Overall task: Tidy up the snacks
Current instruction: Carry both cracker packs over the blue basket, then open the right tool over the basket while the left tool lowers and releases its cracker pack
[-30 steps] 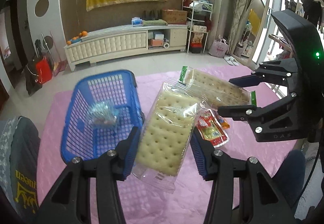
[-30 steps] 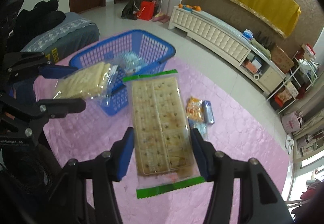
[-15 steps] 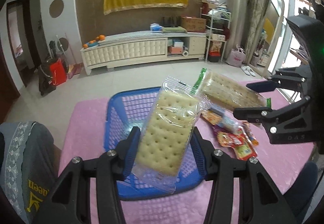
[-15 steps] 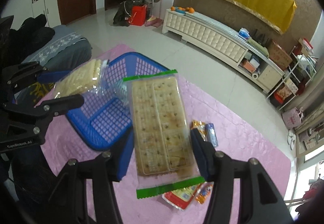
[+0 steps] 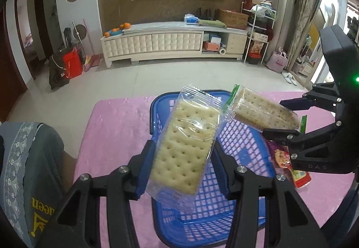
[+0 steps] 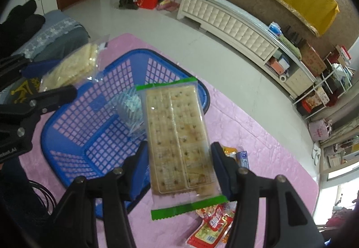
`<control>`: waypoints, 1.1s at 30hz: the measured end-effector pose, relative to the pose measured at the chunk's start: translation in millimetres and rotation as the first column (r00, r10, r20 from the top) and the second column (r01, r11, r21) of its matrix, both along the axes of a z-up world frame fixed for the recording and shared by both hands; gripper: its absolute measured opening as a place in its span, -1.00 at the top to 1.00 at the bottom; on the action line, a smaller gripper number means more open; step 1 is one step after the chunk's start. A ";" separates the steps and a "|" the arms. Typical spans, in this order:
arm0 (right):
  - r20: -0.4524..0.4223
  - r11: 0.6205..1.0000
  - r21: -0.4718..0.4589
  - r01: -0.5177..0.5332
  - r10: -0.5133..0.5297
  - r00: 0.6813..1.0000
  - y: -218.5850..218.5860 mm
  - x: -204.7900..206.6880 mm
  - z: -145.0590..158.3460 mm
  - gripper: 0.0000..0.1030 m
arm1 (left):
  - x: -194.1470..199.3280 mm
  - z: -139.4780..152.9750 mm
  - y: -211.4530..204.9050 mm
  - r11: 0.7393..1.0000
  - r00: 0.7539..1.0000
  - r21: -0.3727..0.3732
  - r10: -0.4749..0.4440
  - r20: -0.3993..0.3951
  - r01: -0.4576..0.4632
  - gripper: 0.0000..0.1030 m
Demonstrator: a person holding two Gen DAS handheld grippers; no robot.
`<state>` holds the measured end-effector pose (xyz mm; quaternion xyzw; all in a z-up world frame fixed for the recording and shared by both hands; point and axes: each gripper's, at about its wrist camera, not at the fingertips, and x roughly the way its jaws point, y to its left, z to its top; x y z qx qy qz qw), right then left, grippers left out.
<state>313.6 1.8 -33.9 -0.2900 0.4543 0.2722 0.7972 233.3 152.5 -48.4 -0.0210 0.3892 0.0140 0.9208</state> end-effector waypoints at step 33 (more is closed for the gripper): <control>0.005 0.993 -0.010 0.119 -0.119 0.993 1.4 19.0 -2.9 -0.74 | 9.1 -11.5 -0.7 0.997 0.998 -0.069 0.013 -0.065 -0.018 0.08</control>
